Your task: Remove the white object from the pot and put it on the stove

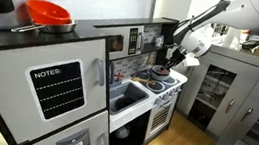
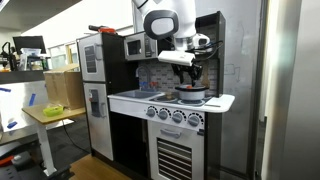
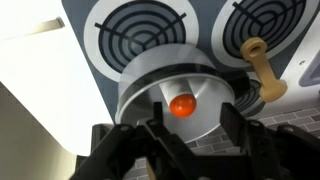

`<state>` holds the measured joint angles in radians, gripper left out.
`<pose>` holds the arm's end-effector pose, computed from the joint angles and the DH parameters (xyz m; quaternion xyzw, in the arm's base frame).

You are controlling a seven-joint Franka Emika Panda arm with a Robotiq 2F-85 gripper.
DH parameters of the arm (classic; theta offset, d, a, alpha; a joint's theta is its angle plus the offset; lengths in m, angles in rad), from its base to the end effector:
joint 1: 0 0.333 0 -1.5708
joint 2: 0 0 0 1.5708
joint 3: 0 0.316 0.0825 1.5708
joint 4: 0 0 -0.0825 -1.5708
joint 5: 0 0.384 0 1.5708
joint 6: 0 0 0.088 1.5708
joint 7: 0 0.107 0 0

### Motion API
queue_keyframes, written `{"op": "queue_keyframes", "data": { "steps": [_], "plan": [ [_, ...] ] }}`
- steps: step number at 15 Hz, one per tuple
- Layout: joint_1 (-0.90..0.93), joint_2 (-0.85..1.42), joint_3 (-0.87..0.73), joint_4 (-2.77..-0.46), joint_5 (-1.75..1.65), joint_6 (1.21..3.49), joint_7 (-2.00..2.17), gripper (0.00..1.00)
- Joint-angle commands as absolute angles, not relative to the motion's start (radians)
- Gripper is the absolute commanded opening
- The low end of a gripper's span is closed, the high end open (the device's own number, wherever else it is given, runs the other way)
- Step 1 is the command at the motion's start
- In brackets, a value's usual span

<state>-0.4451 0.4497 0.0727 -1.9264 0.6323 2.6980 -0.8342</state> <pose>0.5969 -0.2578 0.2839 -0.9693 0.0407 -0.2315 0.0726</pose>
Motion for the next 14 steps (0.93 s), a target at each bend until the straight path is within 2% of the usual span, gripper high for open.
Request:
{"op": "queue_keyframes", "data": {
  "steps": [1, 4, 7, 12, 13, 14],
  "plan": [
    [-0.458, 0.443, 0.084, -1.919, 0.652, 2.696, -0.87, 0.63],
    [-0.454, 0.463, 0.075, -1.902, 0.641, 2.689, -0.854, 0.66],
    [-0.451, 0.49, 0.069, -1.881, 0.628, 2.676, -0.839, 0.61],
    [-0.453, 0.542, 0.072, -1.823, 0.605, 2.65, -0.827, 0.63],
    [-0.452, 0.551, 0.072, -1.813, 0.601, 2.647, -0.825, 0.38],
    [-0.453, 0.558, 0.073, -1.803, 0.598, 2.642, -0.824, 0.37]
  ]
}}
